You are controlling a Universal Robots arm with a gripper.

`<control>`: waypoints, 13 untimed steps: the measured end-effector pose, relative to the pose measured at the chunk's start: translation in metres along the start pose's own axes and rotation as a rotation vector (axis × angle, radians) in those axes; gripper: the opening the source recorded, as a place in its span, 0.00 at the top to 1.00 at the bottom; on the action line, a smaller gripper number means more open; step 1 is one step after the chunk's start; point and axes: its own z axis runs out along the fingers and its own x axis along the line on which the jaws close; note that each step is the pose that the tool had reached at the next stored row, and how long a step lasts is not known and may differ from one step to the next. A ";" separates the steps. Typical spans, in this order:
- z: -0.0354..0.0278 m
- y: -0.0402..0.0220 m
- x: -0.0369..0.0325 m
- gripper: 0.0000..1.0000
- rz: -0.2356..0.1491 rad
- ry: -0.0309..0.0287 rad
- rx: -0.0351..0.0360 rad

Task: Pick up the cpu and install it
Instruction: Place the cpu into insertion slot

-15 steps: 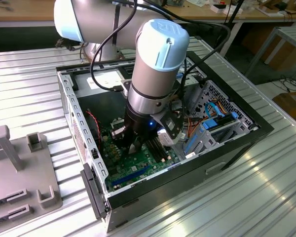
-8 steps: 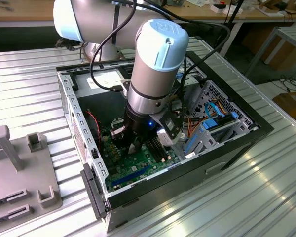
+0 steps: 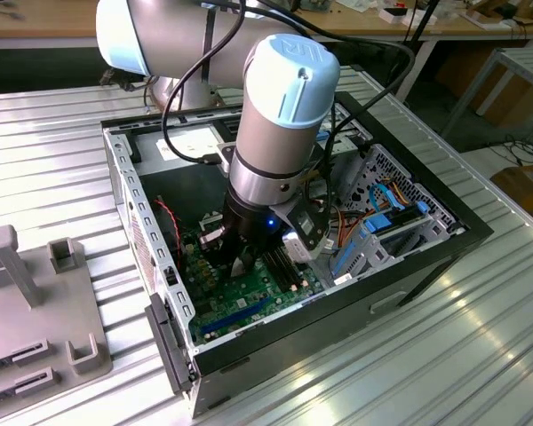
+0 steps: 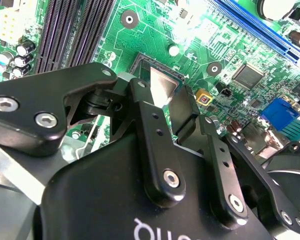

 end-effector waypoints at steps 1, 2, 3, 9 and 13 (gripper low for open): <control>0.0000 0.0000 0.0000 0.57 0.000 0.0000 0.0000; 0.0000 0.0001 0.0000 0.57 0.001 0.0000 0.0000; 0.0000 0.0003 0.0000 0.57 0.006 0.0001 0.0000; 0.0001 0.0018 -0.0010 0.57 0.034 0.0067 -0.0008; 0.0000 0.0019 -0.0049 0.57 0.035 0.0097 -0.0014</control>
